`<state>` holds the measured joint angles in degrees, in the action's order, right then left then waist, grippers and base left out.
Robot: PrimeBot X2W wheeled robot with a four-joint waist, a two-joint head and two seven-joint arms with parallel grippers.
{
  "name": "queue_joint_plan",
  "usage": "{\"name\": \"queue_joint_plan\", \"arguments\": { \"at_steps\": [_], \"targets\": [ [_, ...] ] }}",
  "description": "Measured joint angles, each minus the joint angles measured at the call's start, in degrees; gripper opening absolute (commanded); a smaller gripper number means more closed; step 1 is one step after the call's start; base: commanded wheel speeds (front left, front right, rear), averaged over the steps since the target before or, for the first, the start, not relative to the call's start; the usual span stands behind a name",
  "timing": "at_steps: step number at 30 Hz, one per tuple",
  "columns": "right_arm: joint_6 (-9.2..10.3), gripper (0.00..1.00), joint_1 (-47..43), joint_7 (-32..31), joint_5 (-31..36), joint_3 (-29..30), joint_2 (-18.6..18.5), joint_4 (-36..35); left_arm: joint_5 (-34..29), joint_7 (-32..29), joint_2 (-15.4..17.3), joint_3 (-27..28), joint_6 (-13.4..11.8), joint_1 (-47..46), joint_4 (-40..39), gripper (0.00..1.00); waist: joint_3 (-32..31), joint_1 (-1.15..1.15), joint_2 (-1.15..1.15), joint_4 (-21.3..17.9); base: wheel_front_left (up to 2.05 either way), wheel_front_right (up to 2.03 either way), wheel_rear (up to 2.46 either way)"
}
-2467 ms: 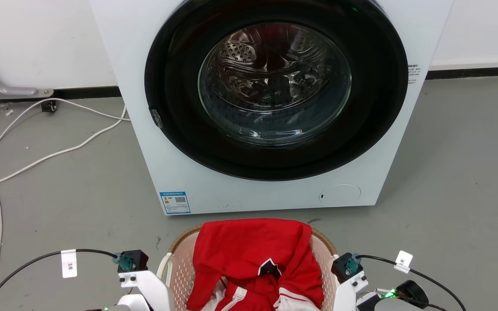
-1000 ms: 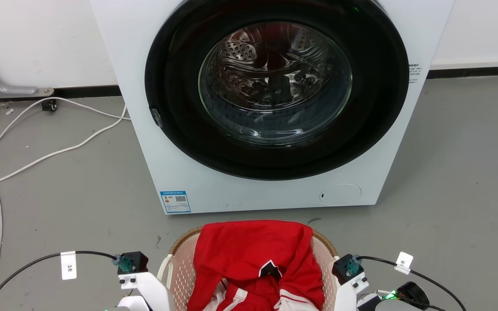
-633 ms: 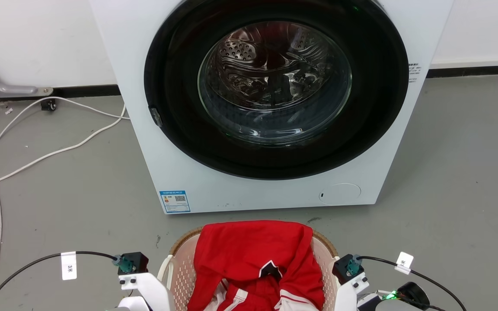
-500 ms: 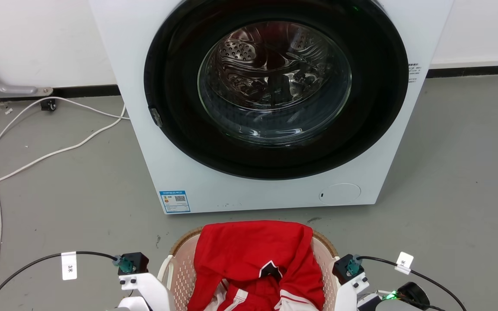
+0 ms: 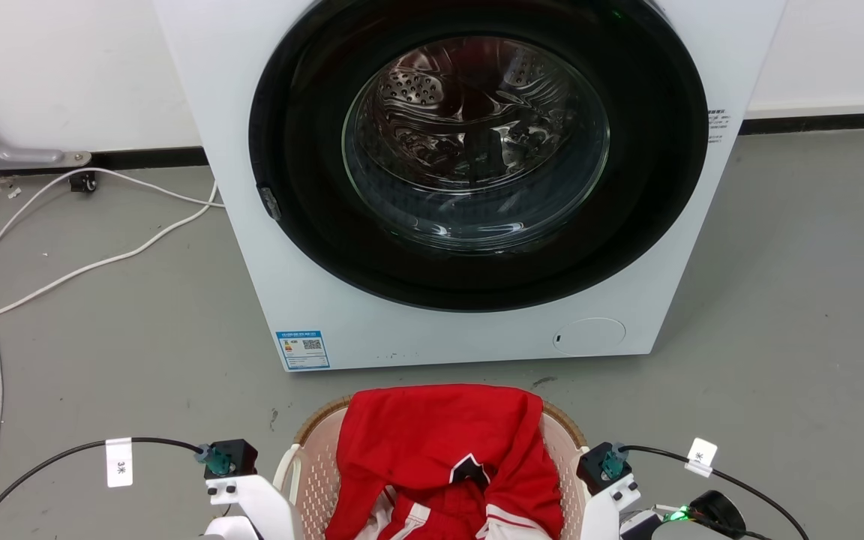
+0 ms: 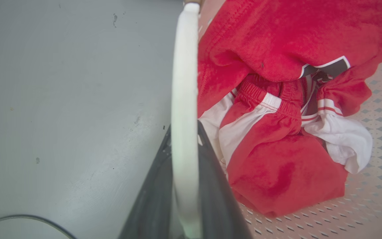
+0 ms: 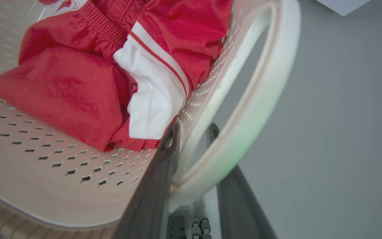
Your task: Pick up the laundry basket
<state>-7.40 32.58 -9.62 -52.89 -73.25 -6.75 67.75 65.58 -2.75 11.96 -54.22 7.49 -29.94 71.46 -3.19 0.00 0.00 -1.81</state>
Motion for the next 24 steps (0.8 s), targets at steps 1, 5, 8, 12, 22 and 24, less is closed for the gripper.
{"name": "queue_joint_plan", "arguments": {
  "at_steps": [1,5,8,12,22,24],
  "targets": [
    [0.0,0.0,-0.01,0.0,0.0,0.0,0.0,0.0,0.15,0.0,0.01,-0.08,0.0,0.0,0.0,0.0,0.01,0.0,0.0,0.0,0.0,0.0,0.0],
    [0.0,0.0,-0.02,-0.01,0.0,0.0,0.0,0.02,0.31,0.01,0.05,-0.42,0.0,0.0,-0.04,0.0,0.06,0.0,0.0,-0.02,0.0,0.0,0.0],
    [-0.01,0.0,-0.04,-0.01,0.0,0.0,0.0,0.04,0.64,0.19,0.08,-0.64,0.0,0.0,-0.05,0.0,0.06,0.0,0.0,-0.04,0.0,0.0,0.0],
    [0.0,0.0,-0.16,0.0,0.0,0.0,0.0,0.09,0.77,0.19,0.08,-0.91,0.0,0.0,-0.04,0.0,0.05,0.0,0.0,-0.06,0.0,0.0,0.0],
    [0.0,0.0,-0.3,-0.01,-0.02,0.0,-0.02,0.18,1.52,0.27,0.08,-1.55,0.0,-0.01,-0.02,0.0,-0.02,0.0,0.0,0.03,0.0,0.0,0.0],
    [0.0,0.0,-0.31,-0.03,-0.07,0.0,-0.03,0.19,1.67,0.36,0.08,-1.7,0.0,-0.01,-0.01,0.0,0.0,0.0,0.0,0.04,0.0,0.0,0.0]
  ]
}}
